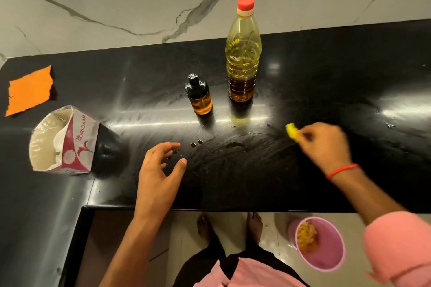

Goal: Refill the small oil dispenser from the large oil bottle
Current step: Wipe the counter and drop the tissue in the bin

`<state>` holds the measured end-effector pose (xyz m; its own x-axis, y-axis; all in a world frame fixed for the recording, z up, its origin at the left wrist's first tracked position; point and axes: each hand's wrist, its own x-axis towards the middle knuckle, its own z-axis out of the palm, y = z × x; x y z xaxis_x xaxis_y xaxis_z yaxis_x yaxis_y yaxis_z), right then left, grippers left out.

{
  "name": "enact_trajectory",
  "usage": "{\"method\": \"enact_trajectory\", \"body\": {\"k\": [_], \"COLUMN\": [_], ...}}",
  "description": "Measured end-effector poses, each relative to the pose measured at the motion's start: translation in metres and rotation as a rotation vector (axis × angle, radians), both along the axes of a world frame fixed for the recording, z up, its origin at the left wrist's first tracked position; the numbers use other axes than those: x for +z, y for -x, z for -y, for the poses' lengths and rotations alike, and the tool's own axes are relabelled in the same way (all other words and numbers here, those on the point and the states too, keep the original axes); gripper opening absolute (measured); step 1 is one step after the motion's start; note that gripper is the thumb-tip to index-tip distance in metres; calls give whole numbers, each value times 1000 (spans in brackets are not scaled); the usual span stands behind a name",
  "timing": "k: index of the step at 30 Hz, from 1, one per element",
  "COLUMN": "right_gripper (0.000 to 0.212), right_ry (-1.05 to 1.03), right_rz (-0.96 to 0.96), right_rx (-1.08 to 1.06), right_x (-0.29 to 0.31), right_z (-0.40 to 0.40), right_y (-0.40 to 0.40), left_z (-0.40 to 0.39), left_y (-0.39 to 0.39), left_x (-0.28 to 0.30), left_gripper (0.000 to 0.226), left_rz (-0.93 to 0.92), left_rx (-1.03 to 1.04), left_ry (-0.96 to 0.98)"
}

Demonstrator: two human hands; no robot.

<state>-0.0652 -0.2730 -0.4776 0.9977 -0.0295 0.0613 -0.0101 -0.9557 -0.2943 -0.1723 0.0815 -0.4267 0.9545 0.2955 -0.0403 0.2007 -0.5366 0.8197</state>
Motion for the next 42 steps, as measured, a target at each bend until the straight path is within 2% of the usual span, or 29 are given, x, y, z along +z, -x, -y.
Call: {"method": "enact_trajectory", "body": {"k": [2,4,5,7,8,10,12,14,18,21,23,26,29,31,35,37,39,42], "right_gripper": [32,24,27,42,40,22,14,14,15,15,19,23,17,15,17,17,16,14], "right_ry": [-11,-21,-17,-7,-32,-39,-52,-44,-34,-95,-135,-146,-131,-66,-29,-62,-81,-89], "right_rz": [-25,-29,-15,19,-4,-84,-57,-29,-53,-84,-108,-184,-231,-225,-176,-149,-158,-224], "right_rx": [-233,-401,-392,-198,-39,293,486,416,30,-84,11,310,532,504,140,34,86,349], "right_x": [15,22,21,10,4,-1,0,0,6,14,13,10,16,15,10,8,10,11], "right_z": [27,15,-2,-59,-94,-158,-182,-172,-142,-173,-217,-287,-312,-299,-247,-245,-268,-316], "right_y": [-8,-5,-2,13,26,57,60,35,-12,-12,3,42,58,40,-15,-25,-17,26], "left_z": [-15,-27,-32,-38,-39,-42,-48,-59,-88,-95,-95,-88,-85,-88,-98,-103,-107,-110], "left_y": [5,10,10,8,5,-1,-4,-3,12,21,20,9,-4,-8,-7,-10,-18,-31], "left_x": [-1,-1,-1,0,1,4,7,9,10,5,3,2,0,0,-5,-9,-11,-8], "left_gripper": [33,33,33,33,33,33,33,34,33,32,32,33,35,34,32,31,31,35], "left_rz": [-3,-11,-14,-13,-8,11,31,35,18,-6,-13,-5,16,25,2,-14,-17,24], "left_rx": [13,20,26,28,22,9,-6,0,70,116,118,89,72,62,50,38,26,35], "left_ry": [16,20,28,43,49,53,50,58,92,136,160,164,158,161,137,106,75,66]}}
